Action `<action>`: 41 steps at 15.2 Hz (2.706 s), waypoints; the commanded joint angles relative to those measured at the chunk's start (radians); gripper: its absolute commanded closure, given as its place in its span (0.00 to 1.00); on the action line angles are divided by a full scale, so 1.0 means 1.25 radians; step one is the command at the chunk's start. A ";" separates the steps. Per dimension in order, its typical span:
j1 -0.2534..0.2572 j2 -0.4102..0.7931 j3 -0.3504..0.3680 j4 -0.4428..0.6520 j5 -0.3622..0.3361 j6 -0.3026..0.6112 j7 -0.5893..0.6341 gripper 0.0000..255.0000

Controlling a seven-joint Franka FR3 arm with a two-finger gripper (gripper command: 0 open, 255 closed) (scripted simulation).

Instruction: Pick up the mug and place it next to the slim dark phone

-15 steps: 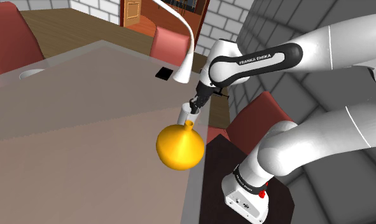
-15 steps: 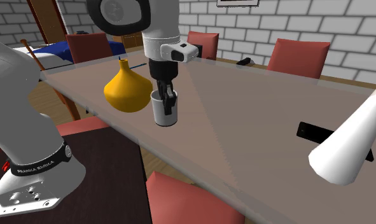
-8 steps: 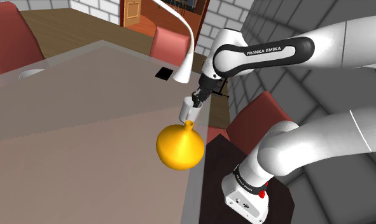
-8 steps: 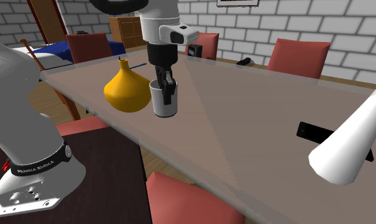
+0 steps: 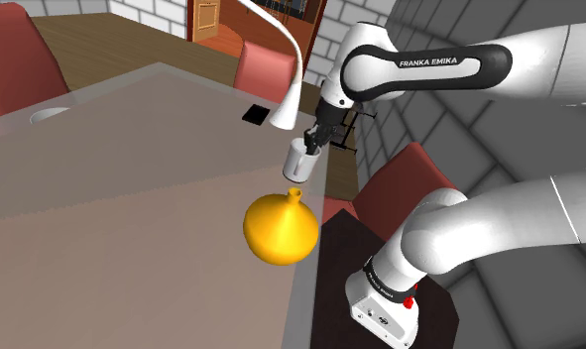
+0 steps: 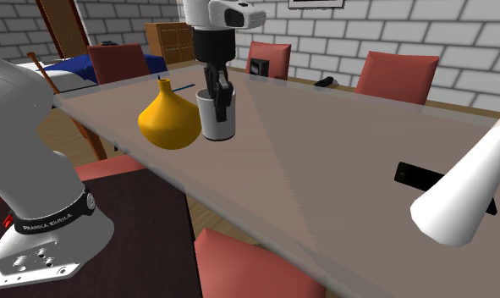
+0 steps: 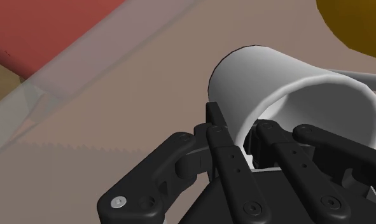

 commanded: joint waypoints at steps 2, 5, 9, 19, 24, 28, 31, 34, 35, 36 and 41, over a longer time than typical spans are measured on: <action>0.000 -0.009 0.001 0.026 0.000 -0.034 0.002 1.00; 0.000 -0.017 0.003 0.053 0.000 -0.070 0.005 1.00; 0.000 -0.025 0.004 0.091 0.000 -0.115 0.007 1.00; -0.017 0.065 -0.047 0.223 -0.020 -0.160 -0.052 1.00; -0.032 0.191 -0.108 0.335 -0.025 -0.149 -0.132 1.00; -0.043 0.298 -0.154 0.440 -0.012 -0.151 -0.197 1.00; -0.054 0.383 -0.184 0.529 0.008 -0.160 -0.247 1.00; -0.070 0.472 -0.210 0.629 0.036 -0.178 -0.297 1.00; -0.077 0.504 -0.217 0.665 0.046 -0.185 -0.313 1.00; -0.085 0.535 -0.223 0.702 0.058 -0.194 -0.330 1.00; -0.141 0.706 -0.245 0.919 0.122 -0.258 -0.402 1.00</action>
